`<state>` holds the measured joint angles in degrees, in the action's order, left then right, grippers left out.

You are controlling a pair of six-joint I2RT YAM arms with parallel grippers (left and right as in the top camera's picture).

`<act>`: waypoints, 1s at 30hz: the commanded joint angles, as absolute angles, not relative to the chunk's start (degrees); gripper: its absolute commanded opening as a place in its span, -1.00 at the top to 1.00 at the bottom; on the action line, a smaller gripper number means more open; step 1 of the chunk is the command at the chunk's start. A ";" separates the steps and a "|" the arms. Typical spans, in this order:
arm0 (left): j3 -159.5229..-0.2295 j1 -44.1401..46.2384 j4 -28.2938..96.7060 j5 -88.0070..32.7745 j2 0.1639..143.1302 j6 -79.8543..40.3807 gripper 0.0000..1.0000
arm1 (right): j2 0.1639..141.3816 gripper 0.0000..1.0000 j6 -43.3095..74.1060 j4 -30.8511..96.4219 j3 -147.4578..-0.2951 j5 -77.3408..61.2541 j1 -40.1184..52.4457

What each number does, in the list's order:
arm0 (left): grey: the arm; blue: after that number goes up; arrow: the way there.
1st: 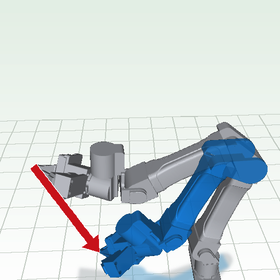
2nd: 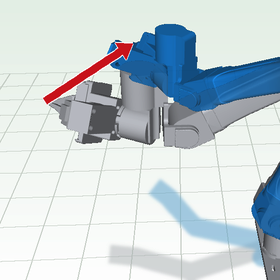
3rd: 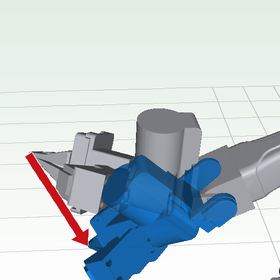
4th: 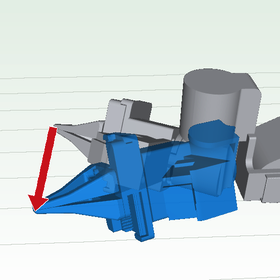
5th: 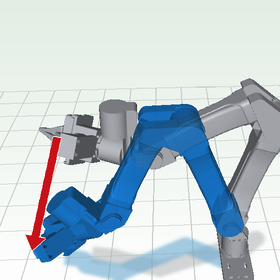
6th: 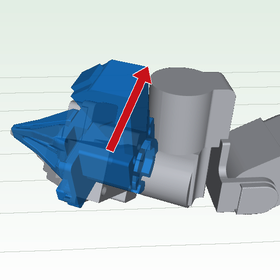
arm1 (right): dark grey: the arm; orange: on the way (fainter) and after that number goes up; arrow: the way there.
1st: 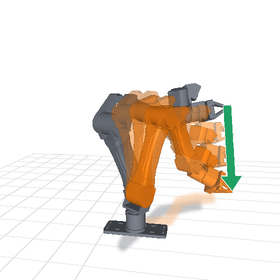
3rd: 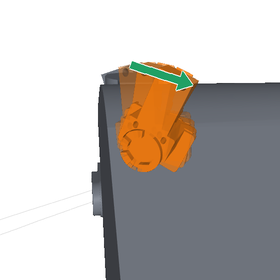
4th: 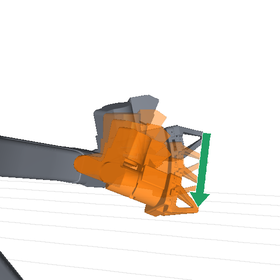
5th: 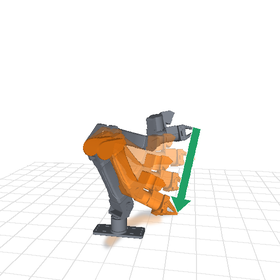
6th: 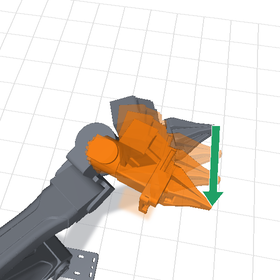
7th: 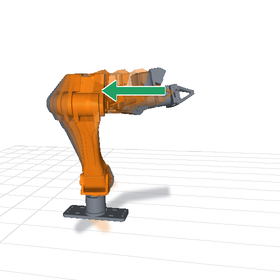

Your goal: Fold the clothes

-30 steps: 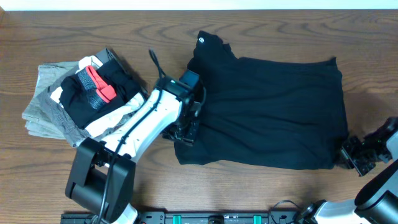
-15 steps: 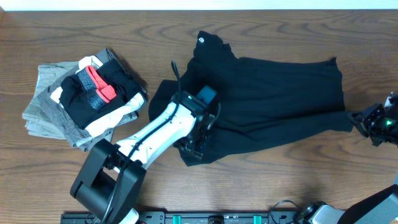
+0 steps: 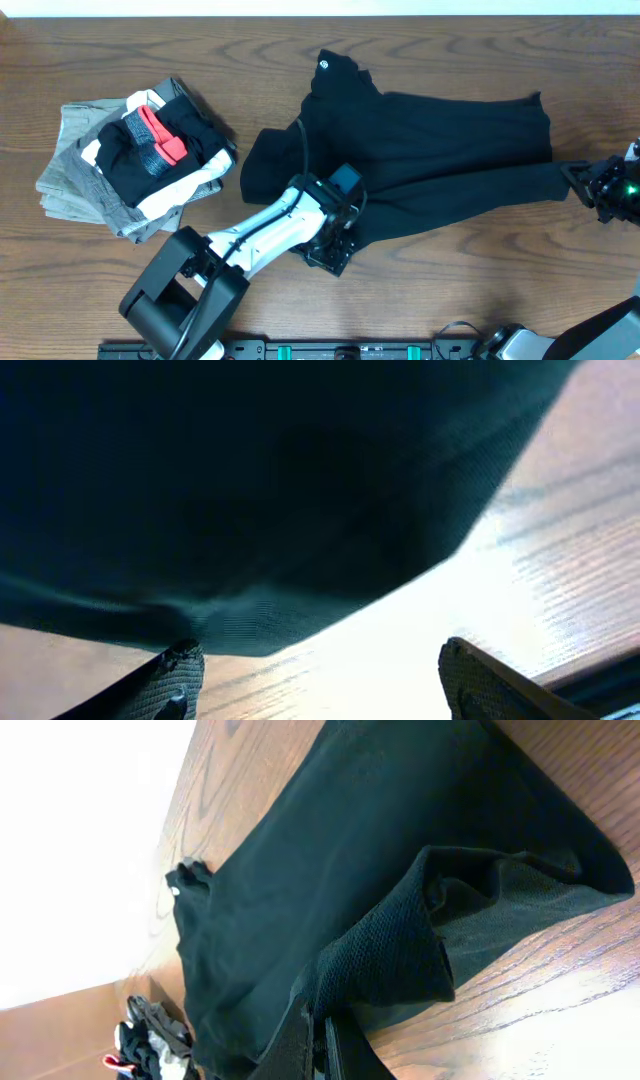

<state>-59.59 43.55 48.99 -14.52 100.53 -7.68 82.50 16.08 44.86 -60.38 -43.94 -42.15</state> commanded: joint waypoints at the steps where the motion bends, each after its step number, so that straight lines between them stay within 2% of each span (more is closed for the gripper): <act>1: -59.33 44.23 48.95 -14.98 101.06 -7.53 -0.55 | 81.97 0.97 16.95 44.58 -61.21 -45.50 -42.30; 3: -59.33 44.23 48.84 -14.98 101.41 -7.29 -0.53 | 81.97 0.97 16.95 44.64 -61.21 -45.50 -42.30; 6: -59.33 44.23 47.97 -13.43 102.74 -7.14 -0.11 | 81.97 0.97 17.19 44.66 -61.21 -45.50 -42.30; 8: -59.33 44.23 47.11 -13.26 103.81 -7.11 0.09 | 81.97 0.97 17.23 44.66 -61.21 -45.52 -42.33; 12: -59.35 44.23 46.78 -12.34 104.92 -7.14 0.34 | 81.97 0.98 17.41 44.56 -61.21 -45.52 -42.33; 15: -59.42 44.23 47.90 -9.26 104.90 -7.51 0.88 | 81.97 0.97 18.02 44.56 -61.21 -45.52 -42.33; 23: -67.85 44.01 65.91 -6.57 101.12 -10.22 0.88 | 81.97 0.97 17.93 46.74 -61.21 -43.79 -42.37; 30: -72.29 44.01 76.38 -6.55 89.30 -10.20 0.88 | 81.56 0.97 13.26 58.04 -61.30 -31.24 -42.37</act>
<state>-71.29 44.05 74.19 -7.38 94.08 -9.26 82.50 16.38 55.86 -60.42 -38.04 -42.15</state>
